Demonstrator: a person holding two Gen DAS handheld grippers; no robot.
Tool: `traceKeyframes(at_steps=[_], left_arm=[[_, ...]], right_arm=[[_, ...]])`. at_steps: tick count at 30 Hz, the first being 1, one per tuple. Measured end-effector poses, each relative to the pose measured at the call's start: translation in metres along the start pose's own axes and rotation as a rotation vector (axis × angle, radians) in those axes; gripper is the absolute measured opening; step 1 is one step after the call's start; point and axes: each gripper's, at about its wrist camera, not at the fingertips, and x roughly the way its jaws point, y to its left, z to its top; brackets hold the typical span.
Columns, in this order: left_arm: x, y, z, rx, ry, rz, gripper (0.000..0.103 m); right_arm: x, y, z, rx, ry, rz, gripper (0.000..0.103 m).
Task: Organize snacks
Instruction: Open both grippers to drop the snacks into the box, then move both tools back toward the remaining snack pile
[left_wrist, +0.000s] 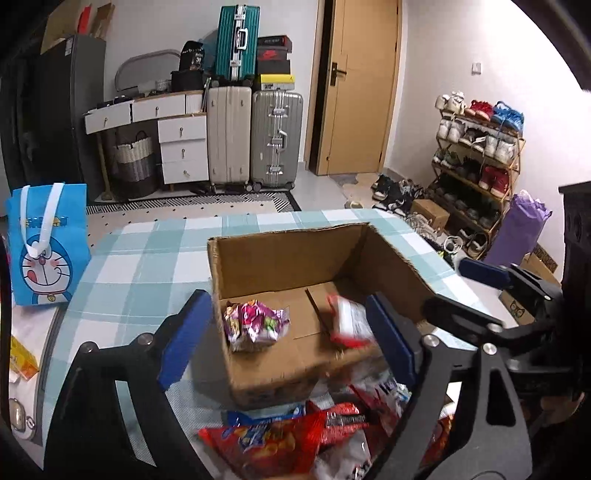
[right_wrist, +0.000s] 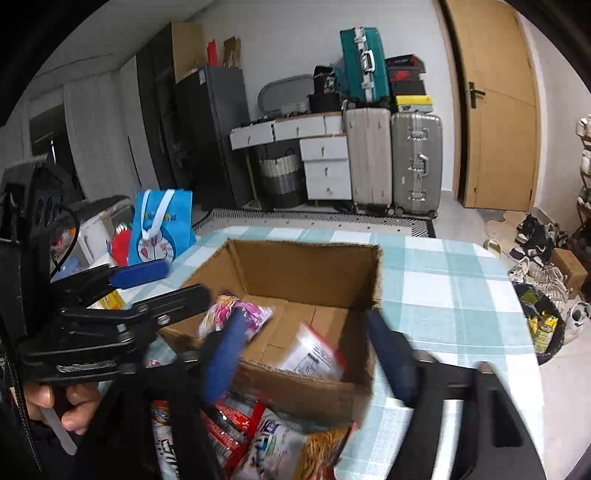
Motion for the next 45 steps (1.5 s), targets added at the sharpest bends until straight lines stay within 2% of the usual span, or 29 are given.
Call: traceKeyframes(at_steps=[1,3,10,16,20,29,37,41,45], left_arm=[[-0.007,0.002,-0.002,0.001,0.001,0.002,0.089],[-0.020,0.007,-0.009,-0.002,0.001,0.021,0.102],[-0.069,0.021,-0.059,-0.036,0.012,0.032,0.102],[-0.088,0.023,-0.098,-0.022,0.036,0.035,0.102],[-0.093,0.017,-0.118,-0.014,0.048,0.043,0.102],[-0.101,0.005,-0.131,-0.022,0.075,0.017,0.102],[-0.106,0.004,-0.133,-0.016,0.065,0.045,0.102],[-0.108,0.011,-0.139,-0.039,0.068,0.056,0.102],[-0.109,0.012,-0.147,-0.048,0.075,0.055,0.102]], right_arm=[[-0.008,-0.002,-0.002,0.016,-0.014,-0.012,0.098],[-0.020,-0.004,-0.005,0.035,-0.021,-0.021,0.102],[-0.047,-0.006,-0.030,0.081,0.035,0.001,0.103],[-0.067,-0.002,-0.057,0.116,0.003,-0.005,0.103],[-0.072,0.001,-0.073,0.134,0.032,0.002,0.103],[-0.088,0.018,-0.100,0.100,0.076,-0.006,0.103],[-0.093,0.026,-0.118,0.094,0.125,0.005,0.103],[-0.102,0.025,-0.125,0.097,0.096,0.004,0.103],[-0.102,0.026,-0.134,0.112,0.126,0.026,0.103]])
